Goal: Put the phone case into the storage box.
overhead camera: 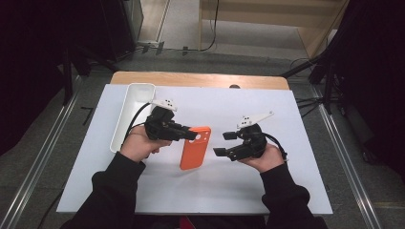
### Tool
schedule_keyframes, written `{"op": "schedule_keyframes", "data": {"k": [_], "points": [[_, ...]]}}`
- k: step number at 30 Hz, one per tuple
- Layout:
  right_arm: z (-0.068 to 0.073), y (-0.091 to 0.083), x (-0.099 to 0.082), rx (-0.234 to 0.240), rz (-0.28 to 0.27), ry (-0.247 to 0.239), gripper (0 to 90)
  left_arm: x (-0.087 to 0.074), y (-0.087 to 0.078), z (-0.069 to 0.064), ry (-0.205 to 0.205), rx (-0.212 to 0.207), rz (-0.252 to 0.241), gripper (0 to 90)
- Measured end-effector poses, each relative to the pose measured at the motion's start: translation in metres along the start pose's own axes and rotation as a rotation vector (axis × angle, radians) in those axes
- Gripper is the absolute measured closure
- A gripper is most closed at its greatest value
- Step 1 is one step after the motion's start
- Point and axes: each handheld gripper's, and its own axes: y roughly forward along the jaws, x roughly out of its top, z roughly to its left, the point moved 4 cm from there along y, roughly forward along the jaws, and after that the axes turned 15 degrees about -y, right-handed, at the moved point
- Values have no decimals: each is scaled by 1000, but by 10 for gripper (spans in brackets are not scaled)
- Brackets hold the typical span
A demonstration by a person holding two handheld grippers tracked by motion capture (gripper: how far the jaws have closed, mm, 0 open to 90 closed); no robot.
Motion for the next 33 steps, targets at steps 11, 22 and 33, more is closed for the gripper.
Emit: {"op": "schedule_keyframes", "data": {"k": [11, 22, 33], "points": [[-4, 1, 8, 38, 20, -54, 236, 0, -1, -3, 23, -11, 16, 765], [-12, 3, 16, 86, 13, -101, 247, -1, 3, -9, 37, -34, 40, 765], [-17, 0, 25, 126, -19, -118, 275, -1, 10, -12, 50, -64, 69, 764]]}}
